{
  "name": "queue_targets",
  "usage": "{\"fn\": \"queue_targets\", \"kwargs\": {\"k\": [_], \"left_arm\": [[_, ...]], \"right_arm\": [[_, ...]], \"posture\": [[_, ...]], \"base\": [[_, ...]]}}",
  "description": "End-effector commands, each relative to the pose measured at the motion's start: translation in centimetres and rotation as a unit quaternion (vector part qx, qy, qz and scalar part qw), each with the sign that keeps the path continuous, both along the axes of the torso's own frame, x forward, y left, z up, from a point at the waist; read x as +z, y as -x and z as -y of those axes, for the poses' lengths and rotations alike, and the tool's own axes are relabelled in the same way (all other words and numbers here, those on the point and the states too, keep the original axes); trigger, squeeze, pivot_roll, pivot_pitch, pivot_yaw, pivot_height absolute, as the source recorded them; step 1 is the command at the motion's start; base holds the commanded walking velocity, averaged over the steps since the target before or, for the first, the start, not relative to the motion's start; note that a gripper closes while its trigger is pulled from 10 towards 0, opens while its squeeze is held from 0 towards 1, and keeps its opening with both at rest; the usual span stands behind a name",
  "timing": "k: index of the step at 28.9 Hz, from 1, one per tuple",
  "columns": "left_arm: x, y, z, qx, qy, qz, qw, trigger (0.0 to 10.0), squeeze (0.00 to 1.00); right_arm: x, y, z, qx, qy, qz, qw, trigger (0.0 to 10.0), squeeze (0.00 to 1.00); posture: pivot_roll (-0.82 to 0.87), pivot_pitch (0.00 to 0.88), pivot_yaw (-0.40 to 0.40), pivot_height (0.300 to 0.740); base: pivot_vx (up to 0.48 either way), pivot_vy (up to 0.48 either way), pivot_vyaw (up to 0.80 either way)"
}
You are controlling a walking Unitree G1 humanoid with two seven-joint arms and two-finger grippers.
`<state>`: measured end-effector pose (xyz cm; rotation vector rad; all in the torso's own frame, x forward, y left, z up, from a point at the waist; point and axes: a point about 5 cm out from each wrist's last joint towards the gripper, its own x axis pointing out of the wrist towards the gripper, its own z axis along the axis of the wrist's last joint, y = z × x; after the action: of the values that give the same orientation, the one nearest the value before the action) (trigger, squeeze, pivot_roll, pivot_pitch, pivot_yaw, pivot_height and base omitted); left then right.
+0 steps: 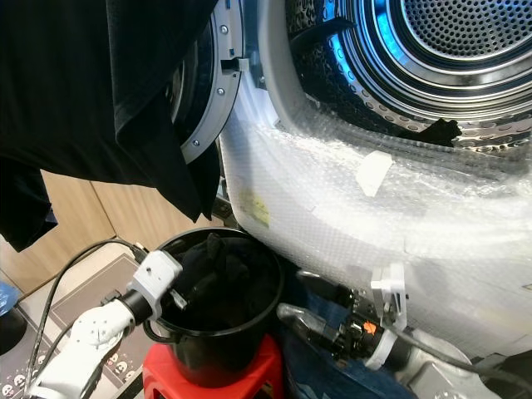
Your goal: Clothes washing
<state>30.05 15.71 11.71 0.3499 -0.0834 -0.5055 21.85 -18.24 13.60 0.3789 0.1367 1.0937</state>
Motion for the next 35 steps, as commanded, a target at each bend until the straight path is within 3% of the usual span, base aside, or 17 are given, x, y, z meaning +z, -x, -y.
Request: {"fn": "queue_targets", "kwargs": {"k": [1, 12, 14, 28, 35], "left_arm": [[0.2, -0.3, -0.3, 0.0, 0.017, -0.001, 1.0, 10.0, 0.0], [0.8, -1.4, 0.8, -0.062, 0.092, -0.02, 0.994, 10.0, 0.0], [1.0, -1.9, 1.1, -0.075, 0.111, -0.028, 0.991, 10.0, 0.0], [1.0, -2.9, -1.6, -0.04, 0.114, -0.041, 0.992, 10.0, 0.0], [0.9, -3.3, -1.5, -0.062, 0.118, -0.056, 0.99, 10.0, 0.0]], "right_arm": [[-0.1, 0.3, 0.0, 0.002, 0.005, 0.001, 1.0, 10.0, 0.0], [0.2, 2.1, 0.1, -0.004, 0.001, -0.009, 1.0, 10.0, 0.0], [0.6, 3.0, 0.2, -0.001, 0.001, -0.015, 1.0, 10.0, 0.0], [1.1, 4.7, 1.0, -0.019, 0.009, -0.029, 0.999, 10.0, 0.0], [1.8, 5.3, 1.3, -0.027, 0.01, -0.033, 0.999, 10.0, 0.0]], "posture": [[-0.07, 0.083, 0.019, 0.74], [-0.13, 0.141, 0.015, 0.74], [-0.16, 0.17, 0.007, 0.74], [-0.22, 0.229, -0.005, 0.74], [-0.24, 0.247, -0.012, 0.74]], "base": [[0.0, 0.0, 0.0], [0.0, 0.0, 0.0], [0.0, 0.0, 0.0], [0.0, 0.0, 0.0], [0.0, 0.0, 0.0]]}}
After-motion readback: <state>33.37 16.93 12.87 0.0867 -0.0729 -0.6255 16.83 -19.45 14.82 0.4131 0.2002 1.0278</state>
